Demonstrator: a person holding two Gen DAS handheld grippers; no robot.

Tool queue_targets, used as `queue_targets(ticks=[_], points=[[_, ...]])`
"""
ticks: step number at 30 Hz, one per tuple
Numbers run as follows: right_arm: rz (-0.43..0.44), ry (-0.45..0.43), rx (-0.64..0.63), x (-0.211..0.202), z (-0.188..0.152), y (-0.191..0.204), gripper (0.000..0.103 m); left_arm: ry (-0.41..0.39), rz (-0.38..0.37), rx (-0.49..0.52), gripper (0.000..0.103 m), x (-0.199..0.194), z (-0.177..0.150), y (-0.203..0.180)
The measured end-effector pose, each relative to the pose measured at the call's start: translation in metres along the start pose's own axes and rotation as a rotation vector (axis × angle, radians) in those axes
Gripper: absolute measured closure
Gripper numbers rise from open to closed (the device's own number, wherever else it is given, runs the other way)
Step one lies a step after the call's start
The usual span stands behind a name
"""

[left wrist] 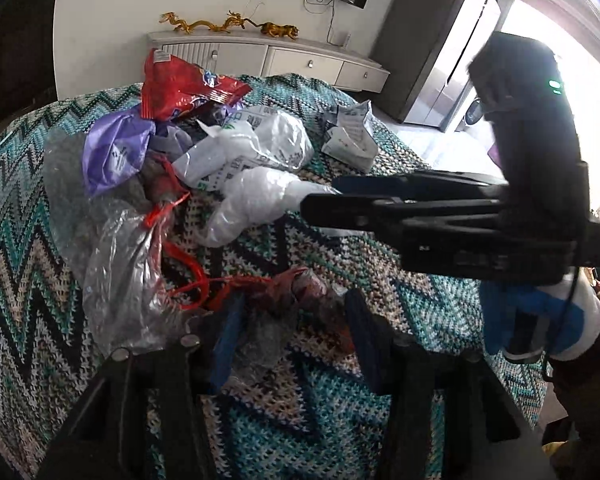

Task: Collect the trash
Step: 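Grasp the red-tied plastic bag with the left tool while the right tool grasps the white bag, then carry both bags over the bin and open both tools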

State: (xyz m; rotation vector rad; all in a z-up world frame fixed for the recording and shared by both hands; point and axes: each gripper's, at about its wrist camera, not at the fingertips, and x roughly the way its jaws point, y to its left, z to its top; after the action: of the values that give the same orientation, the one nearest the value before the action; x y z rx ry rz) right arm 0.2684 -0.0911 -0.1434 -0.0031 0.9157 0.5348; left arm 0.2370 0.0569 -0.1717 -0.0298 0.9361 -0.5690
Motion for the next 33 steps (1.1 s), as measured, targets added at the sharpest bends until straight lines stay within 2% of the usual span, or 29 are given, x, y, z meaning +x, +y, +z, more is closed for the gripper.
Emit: queue_targets(ticks=[3, 4, 8, 10, 19, 27, 33], points=[[0.003, 0.014, -0.009, 0.007, -0.002, 0.001, 0.083, 0.003, 0.008, 0.013, 0.071, -0.002, -0.005, -0.003], [0.007, 0.014, -0.009, 0.007, -0.003, 0.001, 0.087, 0.002, 0.011, 0.017, 0.073, -0.002, -0.005, -0.004], [0.01, 0.005, -0.004, 0.0, -0.009, 0.0, 0.09, -0.008, 0.032, 0.022, 0.086, -0.004, -0.008, -0.009], [0.007, -0.006, 0.005, -0.009, -0.014, -0.001, 0.091, -0.014, 0.038, 0.011, 0.099, -0.008, -0.01, -0.011], [0.002, -0.09, 0.034, -0.078, -0.041, -0.004, 0.092, -0.057, 0.037, -0.04, 0.099, -0.045, -0.022, -0.025], [-0.017, -0.197, 0.079, -0.155, -0.076, -0.012, 0.092, -0.136, 0.033, -0.016, 0.099, -0.101, -0.024, -0.063], [-0.087, -0.281, 0.147, -0.218, -0.116, -0.037, 0.092, -0.178, 0.023, 0.023, 0.099, -0.125, -0.014, -0.1]])
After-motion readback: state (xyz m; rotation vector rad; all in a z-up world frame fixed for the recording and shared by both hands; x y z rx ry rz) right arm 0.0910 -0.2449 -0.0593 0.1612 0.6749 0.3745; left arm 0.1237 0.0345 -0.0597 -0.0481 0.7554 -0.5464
